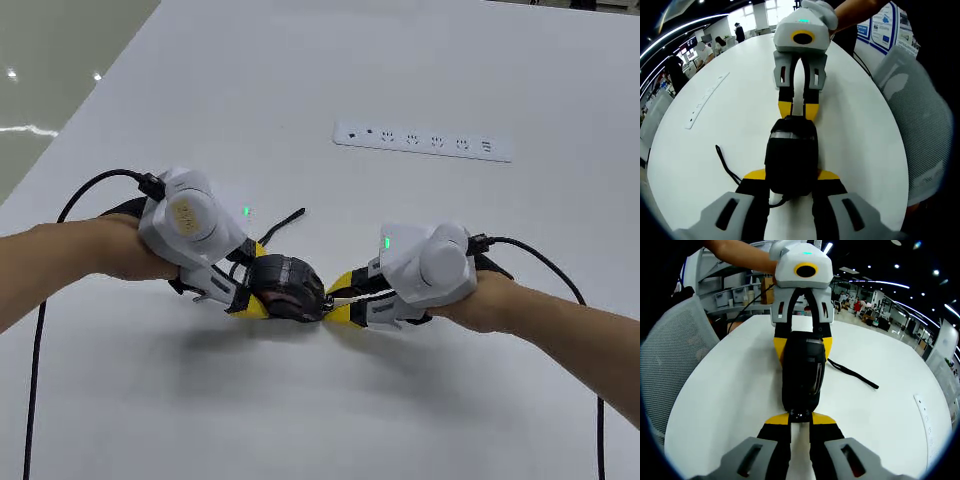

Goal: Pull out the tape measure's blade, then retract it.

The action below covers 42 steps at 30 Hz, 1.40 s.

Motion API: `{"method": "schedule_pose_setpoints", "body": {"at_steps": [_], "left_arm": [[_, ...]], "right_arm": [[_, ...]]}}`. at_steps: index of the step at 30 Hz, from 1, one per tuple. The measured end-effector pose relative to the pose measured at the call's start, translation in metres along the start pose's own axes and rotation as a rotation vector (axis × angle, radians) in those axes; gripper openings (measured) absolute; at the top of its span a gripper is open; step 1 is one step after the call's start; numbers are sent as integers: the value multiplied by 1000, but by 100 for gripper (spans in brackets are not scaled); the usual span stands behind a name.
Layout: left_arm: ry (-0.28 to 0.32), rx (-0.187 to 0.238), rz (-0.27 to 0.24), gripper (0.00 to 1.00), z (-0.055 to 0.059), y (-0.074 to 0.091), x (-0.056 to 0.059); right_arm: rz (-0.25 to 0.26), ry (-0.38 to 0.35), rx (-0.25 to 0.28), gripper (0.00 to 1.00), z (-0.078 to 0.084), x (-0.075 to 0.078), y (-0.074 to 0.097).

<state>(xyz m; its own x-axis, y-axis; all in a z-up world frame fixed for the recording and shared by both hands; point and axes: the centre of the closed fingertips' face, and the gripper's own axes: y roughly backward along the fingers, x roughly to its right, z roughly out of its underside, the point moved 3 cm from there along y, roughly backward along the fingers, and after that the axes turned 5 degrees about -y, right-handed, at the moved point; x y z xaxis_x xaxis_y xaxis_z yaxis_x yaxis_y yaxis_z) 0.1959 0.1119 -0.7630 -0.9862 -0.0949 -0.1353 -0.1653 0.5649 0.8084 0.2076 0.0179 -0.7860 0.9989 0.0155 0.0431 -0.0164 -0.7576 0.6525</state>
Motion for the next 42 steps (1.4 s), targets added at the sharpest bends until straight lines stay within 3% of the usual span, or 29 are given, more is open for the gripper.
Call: {"method": "schedule_pose_setpoints", "body": {"at_steps": [42], "left_arm": [[14, 1, -9, 27, 3, 2, 0]], "right_arm": [[-11, 11, -24, 12, 7, 2, 15]]}}
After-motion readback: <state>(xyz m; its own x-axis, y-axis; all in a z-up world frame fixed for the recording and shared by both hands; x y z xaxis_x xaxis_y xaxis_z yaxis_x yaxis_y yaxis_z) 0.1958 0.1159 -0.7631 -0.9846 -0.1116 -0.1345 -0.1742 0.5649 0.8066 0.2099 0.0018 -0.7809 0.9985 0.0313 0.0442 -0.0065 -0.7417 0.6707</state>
